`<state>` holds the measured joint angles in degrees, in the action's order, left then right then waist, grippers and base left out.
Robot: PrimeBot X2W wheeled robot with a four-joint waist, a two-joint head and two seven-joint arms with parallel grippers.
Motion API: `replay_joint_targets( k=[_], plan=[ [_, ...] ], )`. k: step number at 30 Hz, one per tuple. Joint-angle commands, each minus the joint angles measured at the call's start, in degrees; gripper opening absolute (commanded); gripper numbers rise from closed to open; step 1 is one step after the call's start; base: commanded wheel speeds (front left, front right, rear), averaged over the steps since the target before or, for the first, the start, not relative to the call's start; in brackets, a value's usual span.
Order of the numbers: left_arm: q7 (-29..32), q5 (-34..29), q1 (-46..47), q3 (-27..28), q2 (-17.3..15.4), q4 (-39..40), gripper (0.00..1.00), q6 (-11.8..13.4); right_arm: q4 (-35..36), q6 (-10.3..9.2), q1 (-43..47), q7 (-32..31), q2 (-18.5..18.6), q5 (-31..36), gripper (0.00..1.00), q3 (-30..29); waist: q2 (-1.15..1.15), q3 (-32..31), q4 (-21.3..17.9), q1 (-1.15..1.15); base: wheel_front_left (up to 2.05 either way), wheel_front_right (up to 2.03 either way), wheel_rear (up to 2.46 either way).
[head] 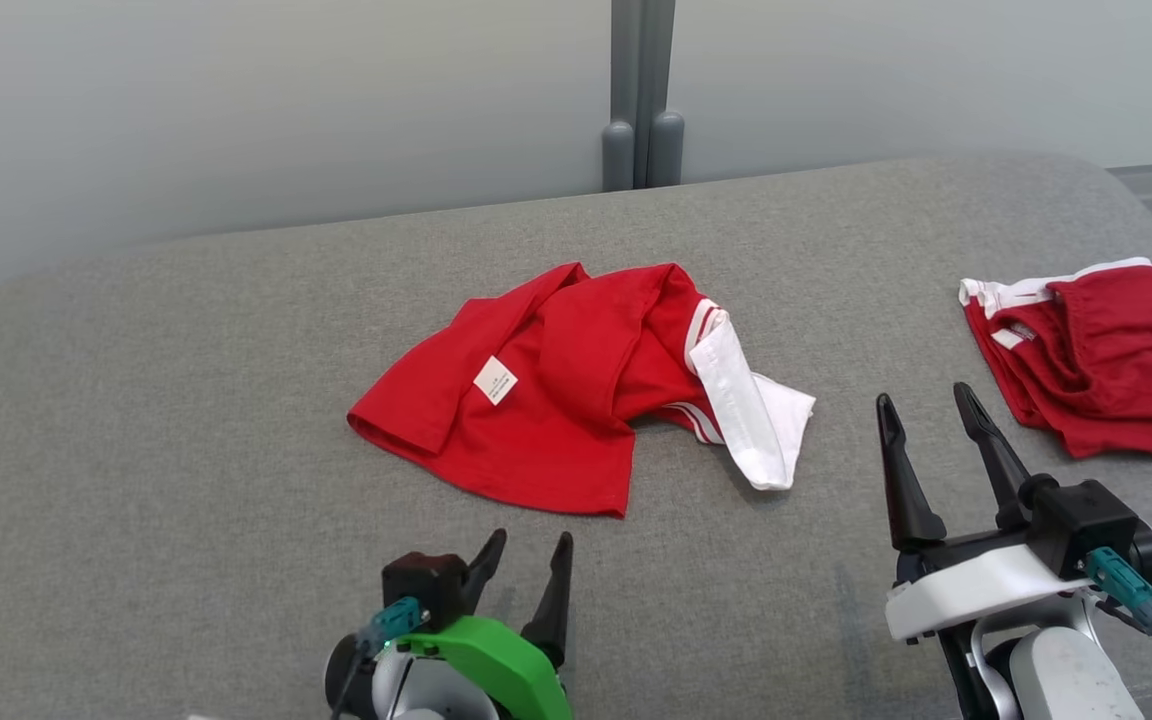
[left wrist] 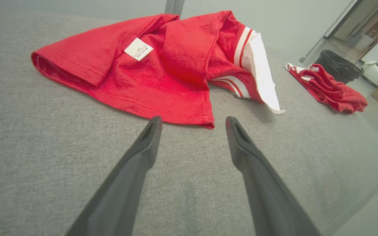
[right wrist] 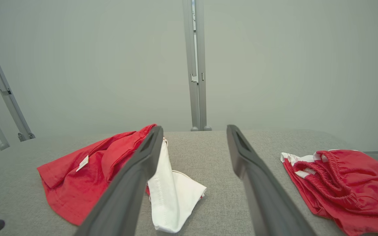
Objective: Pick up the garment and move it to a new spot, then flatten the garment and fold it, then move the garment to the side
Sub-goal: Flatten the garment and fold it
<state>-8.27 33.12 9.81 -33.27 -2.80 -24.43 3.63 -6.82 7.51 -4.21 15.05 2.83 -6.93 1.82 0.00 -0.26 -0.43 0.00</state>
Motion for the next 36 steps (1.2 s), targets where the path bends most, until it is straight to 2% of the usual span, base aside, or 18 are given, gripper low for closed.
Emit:
replay_joint_targets(
  k=[1, 6, 13, 15, 21, 27, 36],
  plan=[
    [0.17, 1.25, 1.46, -1.19, -0.20, -0.58, 1.00, 0.54, 0.05, -0.04, -0.65, 0.15, 0.15, 0.06, 1.00, 0.00, 0.00, 0.51, -0.66, 0.00, 0.00, 0.00, 0.00],
    [1.34, 5.13, 6.03, -7.42, -0.19, -3.31, 1.00, 2.22, 0.15, -0.04, -1.35, 0.14, 0.14, 0.15, 1.00, 0.05, 0.00, 1.65, -1.82, 0.00, 0.00, 0.00, 0.00],
    [-0.53, 6.33, 12.14, -13.77, -0.22, -7.88, 1.00, 4.19, 0.30, -0.04, -2.27, 0.14, 0.15, -0.03, 1.00, 0.70, 0.00, 3.00, -3.50, 0.00, 0.00, 0.00, 0.00],
    [-1.32, 8.43, 14.42, -15.92, -0.22, -10.07, 1.00, 4.80, 0.12, -0.04, -2.89, 0.15, 0.15, -0.23, 1.00, 0.86, 0.00, 3.64, -4.29, 0.00, 0.00, 0.00, 0.00],
    [-2.69, 13.38, 16.80, -18.94, -0.21, -13.42, 1.00, 5.48, 0.04, -0.04, -3.13, 0.15, 0.14, -0.37, 1.00, 0.48, 0.00, 4.61, -5.16, 0.00, 0.00, 0.00, 0.00],
    [-1.52, 21.91, 17.26, -20.99, -0.22, -14.50, 1.00, 5.69, -0.01, -0.04, -3.51, 0.15, 0.14, -0.60, 1.00, 0.69, 0.00, 5.27, -5.64, 0.00, 0.00, 0.00, 0.00],
    [0.92, 33.47, 20.68, -23.60, -0.21, -17.59, 1.00, 8.40, -0.38, -0.04, -4.58, 0.15, 0.14, -1.23, 1.00, 1.94, 0.00, 6.11, -7.52, 0.00, 0.00, 0.00, 0.00]
  ],
)
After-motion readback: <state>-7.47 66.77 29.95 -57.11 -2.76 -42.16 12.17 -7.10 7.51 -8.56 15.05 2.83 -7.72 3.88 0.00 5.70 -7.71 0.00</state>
